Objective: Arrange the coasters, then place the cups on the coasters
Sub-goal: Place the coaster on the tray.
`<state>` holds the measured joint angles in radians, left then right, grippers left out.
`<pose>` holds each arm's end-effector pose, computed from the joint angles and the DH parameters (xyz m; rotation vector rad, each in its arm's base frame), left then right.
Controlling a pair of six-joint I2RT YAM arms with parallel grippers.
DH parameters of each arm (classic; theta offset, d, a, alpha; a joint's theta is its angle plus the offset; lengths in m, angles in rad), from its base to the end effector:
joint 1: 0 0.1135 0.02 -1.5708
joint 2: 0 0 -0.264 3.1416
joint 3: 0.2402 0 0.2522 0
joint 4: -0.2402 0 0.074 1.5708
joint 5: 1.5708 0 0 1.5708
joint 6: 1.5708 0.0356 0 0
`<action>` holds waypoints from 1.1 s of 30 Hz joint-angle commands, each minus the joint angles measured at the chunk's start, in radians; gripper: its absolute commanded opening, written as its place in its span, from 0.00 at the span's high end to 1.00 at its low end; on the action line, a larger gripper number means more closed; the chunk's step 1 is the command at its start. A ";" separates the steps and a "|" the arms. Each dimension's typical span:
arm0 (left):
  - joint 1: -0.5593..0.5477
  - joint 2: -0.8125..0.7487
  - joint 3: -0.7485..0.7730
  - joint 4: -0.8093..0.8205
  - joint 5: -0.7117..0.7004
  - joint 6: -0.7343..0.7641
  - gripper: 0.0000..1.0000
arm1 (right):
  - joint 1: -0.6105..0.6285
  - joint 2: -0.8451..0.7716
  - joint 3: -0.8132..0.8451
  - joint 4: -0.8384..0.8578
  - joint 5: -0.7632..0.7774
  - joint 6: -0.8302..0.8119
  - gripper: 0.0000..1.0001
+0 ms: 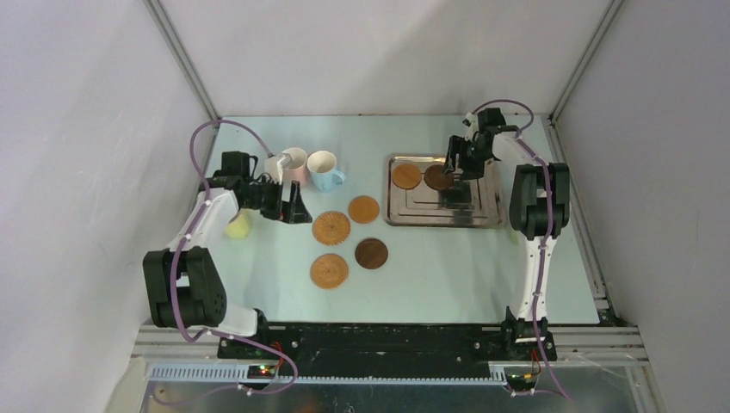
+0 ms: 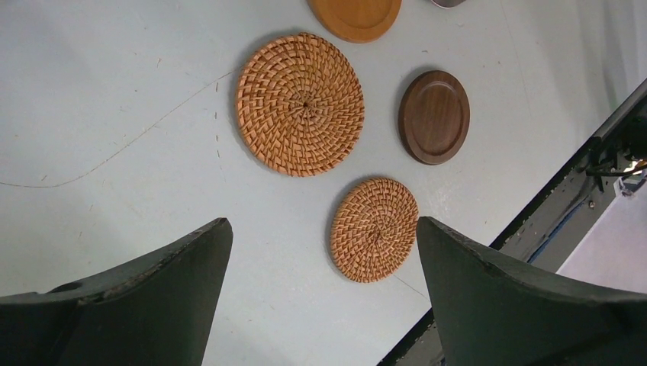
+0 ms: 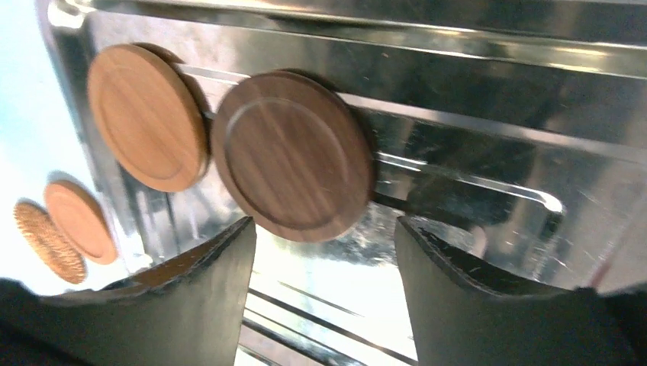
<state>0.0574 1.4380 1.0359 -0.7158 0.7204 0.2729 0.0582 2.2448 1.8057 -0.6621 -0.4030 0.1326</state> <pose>0.2789 -0.0075 0.2439 0.4779 2.4281 -0.8226 0.4787 0.0419 0.1747 -0.0308 2.6547 0.5996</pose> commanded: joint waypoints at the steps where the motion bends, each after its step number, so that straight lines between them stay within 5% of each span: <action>1: -0.003 -0.002 0.000 0.005 0.025 0.037 0.02 | -0.010 -0.104 -0.019 -0.062 0.092 -0.048 0.26; 7: -0.006 -0.067 -0.026 0.018 0.047 0.050 0.02 | -0.011 -0.419 -0.203 -0.013 0.201 -0.193 0.17; 10: -0.036 -0.115 -0.048 0.046 0.065 0.053 0.02 | 0.033 -0.618 -0.314 -0.036 0.077 -0.268 0.10; 15: -0.264 -0.092 -0.051 0.075 -0.032 0.038 0.02 | 0.117 -0.775 -0.458 -0.171 -0.277 -0.361 0.07; 20: -0.488 0.043 0.019 0.022 -0.098 0.042 0.02 | 0.219 -0.800 -0.597 -0.229 -0.411 -0.477 0.05; 26: -0.519 0.295 0.132 -0.065 -0.022 0.067 0.02 | 0.244 -0.682 -0.554 -0.234 -0.461 -0.464 0.02; 33: -0.534 0.407 0.125 -0.075 0.089 0.080 0.02 | 0.334 -0.493 -0.468 -0.274 -0.497 -0.464 0.02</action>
<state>-0.4637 1.8133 1.1412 -0.7509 0.7162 0.3161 0.3416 1.6764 1.2739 -0.9035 -0.8360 -0.3168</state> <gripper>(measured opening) 0.984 0.978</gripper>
